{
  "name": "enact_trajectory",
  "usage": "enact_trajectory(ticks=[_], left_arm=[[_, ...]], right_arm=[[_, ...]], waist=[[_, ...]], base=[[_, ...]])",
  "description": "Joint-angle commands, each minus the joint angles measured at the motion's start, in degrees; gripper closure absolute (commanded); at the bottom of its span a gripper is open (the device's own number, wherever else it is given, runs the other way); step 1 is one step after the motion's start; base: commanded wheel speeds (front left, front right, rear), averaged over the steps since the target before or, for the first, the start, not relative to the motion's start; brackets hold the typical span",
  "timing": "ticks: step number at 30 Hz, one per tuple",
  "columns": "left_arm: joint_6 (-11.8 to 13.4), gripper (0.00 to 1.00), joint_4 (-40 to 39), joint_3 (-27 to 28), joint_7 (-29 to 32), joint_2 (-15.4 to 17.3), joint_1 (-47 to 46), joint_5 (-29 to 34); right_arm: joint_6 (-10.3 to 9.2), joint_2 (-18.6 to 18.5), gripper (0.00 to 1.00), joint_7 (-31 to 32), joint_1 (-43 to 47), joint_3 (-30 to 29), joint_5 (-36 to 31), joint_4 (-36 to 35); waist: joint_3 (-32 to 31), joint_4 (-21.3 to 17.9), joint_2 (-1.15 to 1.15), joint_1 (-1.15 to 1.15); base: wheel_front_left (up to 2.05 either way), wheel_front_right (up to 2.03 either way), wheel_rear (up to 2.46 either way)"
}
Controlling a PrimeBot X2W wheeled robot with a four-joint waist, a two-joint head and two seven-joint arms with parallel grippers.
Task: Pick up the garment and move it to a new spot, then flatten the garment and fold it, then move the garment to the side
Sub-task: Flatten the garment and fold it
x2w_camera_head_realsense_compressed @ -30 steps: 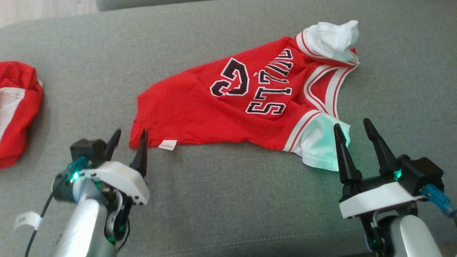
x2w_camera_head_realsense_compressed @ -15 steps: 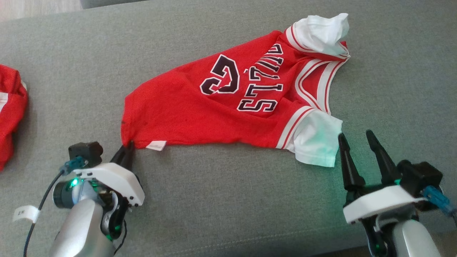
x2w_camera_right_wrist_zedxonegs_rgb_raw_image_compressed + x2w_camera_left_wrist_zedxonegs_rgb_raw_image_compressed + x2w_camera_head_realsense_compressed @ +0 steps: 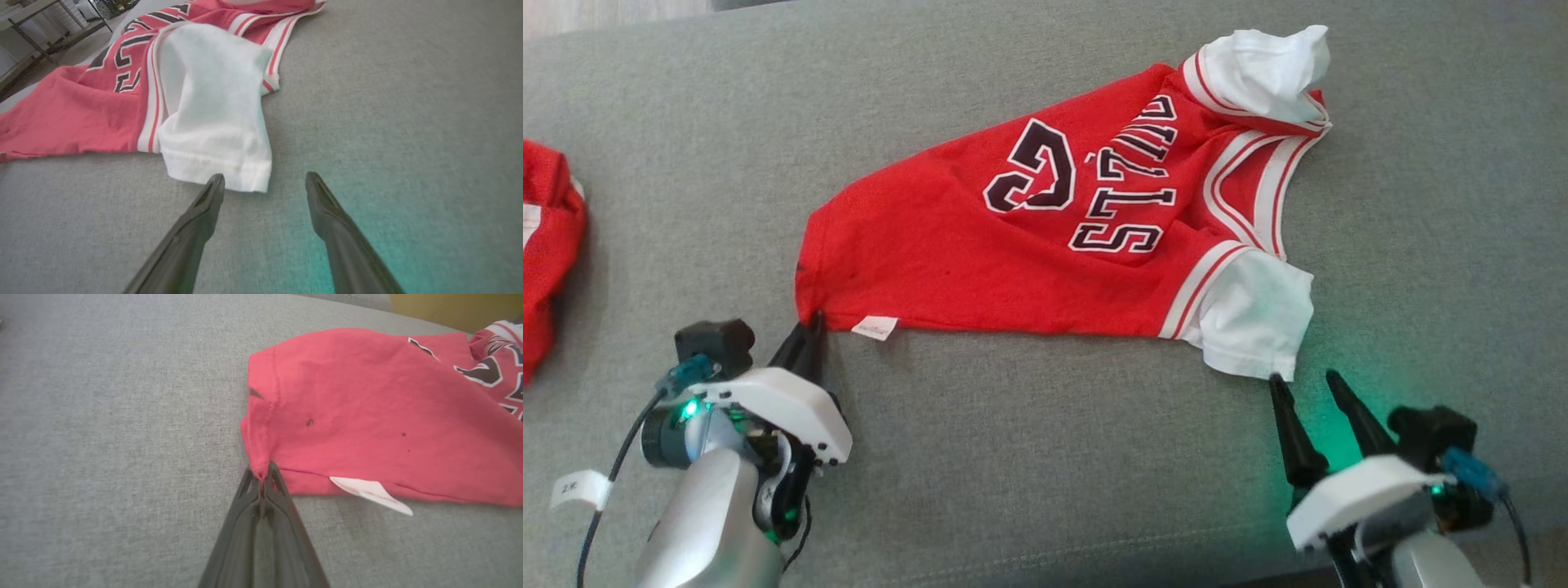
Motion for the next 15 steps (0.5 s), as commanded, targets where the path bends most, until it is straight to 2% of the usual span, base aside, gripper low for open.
enact_trajectory(ticks=[1,8,9,10,11,15], left_arm=[[0.00,1.00,-1.58,1.45,-0.80,1.71,-2.82,0.42],[0.07,1.00,-2.35,0.61,-2.61,1.48,-3.56,0.77],[0.03,1.00,-2.46,0.49,-2.86,1.41,-3.65,0.77],[0.06,1.00,-2.60,0.40,-3.18,1.36,-3.73,0.83],[0.09,1.00,-2.73,0.32,-3.45,1.31,-3.78,0.85],[0.41,1.00,-3.67,0.40,-4.87,1.60,-3.59,0.95]], right_arm=[[-0.05,-0.26,0.00,-0.90,-2.86,1.55,0.37,-0.52],[-0.05,-0.26,0.01,-1.21,-7.53,2.56,0.42,7.54],[-0.05,-0.26,0.59,-1.01,-7.82,2.48,0.41,8.41],[-0.05,-0.26,0.96,-0.95,-8.07,2.46,0.46,9.04],[-0.05,-0.26,1.00,-1.13,-8.26,2.46,0.65,9.43],[-0.05,-0.26,1.00,-1.95,-9.04,2.69,1.10,9.17]], waist=[[0.12,0.27,0.00,0.00],[0.84,1.76,0.00,0.00],[0.89,2.02,0.00,0.00],[0.97,2.29,0.00,0.00],[1.05,2.52,0.00,0.00],[1.20,2.73,0.00,0.00]], base=[[0.00,0.00,0.00],[0.00,0.00,0.00],[0.00,0.00,0.00],[0.00,0.00,0.00],[0.00,0.00,0.00],[0.00,0.00,0.00]])
